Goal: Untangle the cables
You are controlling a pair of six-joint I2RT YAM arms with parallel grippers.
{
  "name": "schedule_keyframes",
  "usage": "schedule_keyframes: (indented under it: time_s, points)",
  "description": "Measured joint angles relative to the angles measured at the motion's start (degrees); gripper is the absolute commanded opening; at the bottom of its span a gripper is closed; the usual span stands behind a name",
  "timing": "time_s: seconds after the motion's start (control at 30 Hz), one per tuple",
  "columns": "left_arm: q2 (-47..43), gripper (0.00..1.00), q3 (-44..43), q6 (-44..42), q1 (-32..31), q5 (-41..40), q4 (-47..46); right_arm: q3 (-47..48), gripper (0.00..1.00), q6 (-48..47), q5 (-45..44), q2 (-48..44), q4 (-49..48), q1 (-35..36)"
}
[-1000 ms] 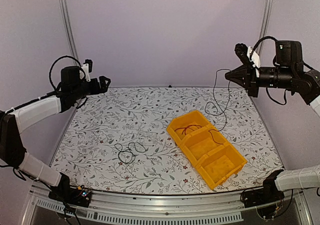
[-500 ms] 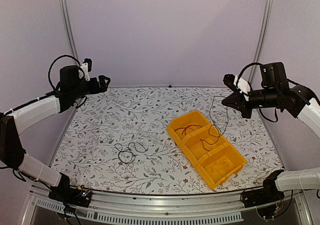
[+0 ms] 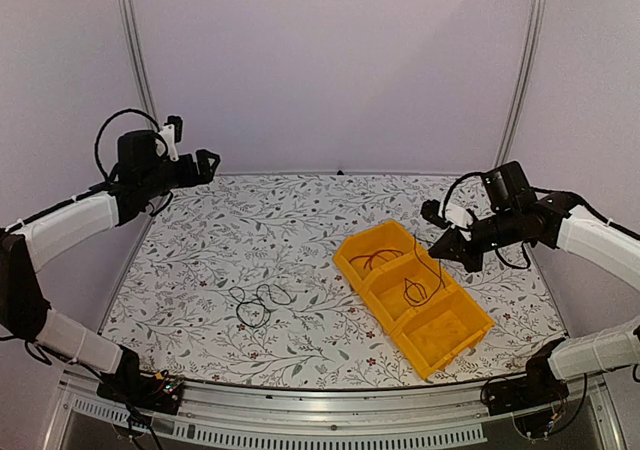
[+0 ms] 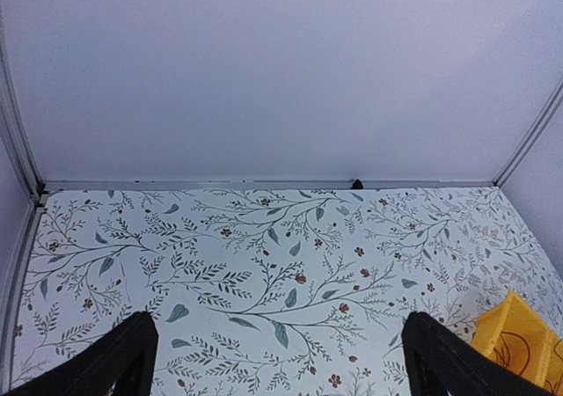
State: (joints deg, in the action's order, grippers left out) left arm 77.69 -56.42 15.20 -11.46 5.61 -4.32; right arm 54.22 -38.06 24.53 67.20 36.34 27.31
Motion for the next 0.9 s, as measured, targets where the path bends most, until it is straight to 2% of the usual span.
schedule_keyframes:
  time_s: [0.37, 0.9]
  points:
    - [-0.2, 1.00, 0.0, 0.0, 0.0, 0.2, 0.1, -0.3, 0.00, -0.6, 7.0, 8.7, -1.3, 0.1]
    - [-0.2, 1.00, 0.0, 0.0, 0.0, 1.3, 0.2, -0.2, 0.00, -4.7, 14.1, 11.0, 10.6, 5.1]
